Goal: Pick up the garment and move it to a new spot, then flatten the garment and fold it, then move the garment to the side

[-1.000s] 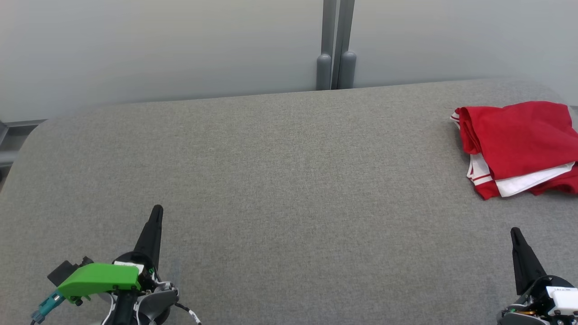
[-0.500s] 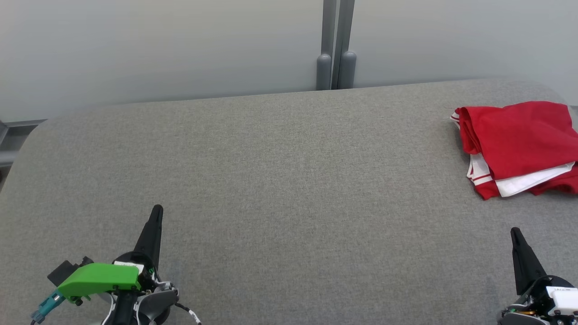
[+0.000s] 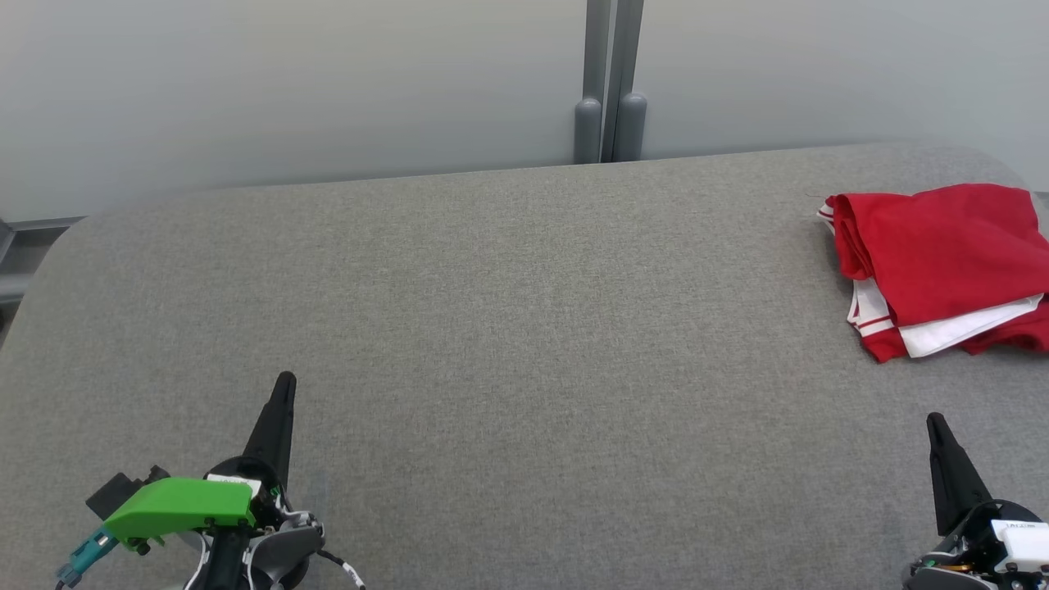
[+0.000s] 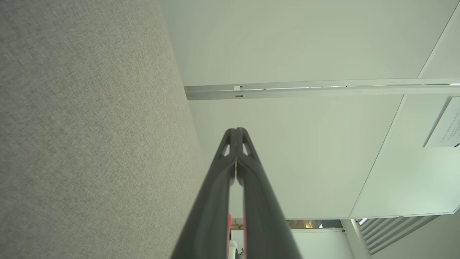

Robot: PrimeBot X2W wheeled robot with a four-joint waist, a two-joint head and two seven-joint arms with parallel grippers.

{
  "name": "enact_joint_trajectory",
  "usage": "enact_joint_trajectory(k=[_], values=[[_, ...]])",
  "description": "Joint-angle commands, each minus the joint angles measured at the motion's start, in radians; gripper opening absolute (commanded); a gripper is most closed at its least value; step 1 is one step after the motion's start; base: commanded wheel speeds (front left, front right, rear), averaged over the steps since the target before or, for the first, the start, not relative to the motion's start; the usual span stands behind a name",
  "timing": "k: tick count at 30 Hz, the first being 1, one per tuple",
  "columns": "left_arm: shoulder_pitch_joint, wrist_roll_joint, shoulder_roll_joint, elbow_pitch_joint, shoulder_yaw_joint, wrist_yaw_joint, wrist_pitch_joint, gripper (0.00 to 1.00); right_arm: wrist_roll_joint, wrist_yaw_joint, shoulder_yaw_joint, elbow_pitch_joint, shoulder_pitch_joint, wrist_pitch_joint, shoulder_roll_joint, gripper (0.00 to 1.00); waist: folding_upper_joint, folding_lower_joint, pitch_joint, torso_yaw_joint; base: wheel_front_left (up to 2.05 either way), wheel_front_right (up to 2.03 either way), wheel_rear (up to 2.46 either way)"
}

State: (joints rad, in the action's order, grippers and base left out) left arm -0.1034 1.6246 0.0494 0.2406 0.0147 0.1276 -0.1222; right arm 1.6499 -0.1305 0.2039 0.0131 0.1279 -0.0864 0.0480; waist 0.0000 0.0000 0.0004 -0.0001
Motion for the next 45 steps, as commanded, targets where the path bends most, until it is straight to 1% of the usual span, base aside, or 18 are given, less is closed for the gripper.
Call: enact_joint_trajectory(k=[1, 45], values=[[-0.012, 0.004, 0.001, -0.002, -0.002, 0.006, -0.002, 0.00, 0.002, 0.000, 0.002, -0.005, 0.008, -0.001, 0.004, 0.00, 0.0000, 0.0000, 0.000, 0.000, 0.00, 0.00, 0.00], [-0.012, 0.004, 0.001, -0.002, -0.002, 0.006, -0.002, 0.00, 0.002, 0.000, 0.002, -0.005, 0.008, -0.001, 0.004, 0.00, 0.0000, 0.0000, 0.000, 0.000, 0.00, 0.00, 0.00]])
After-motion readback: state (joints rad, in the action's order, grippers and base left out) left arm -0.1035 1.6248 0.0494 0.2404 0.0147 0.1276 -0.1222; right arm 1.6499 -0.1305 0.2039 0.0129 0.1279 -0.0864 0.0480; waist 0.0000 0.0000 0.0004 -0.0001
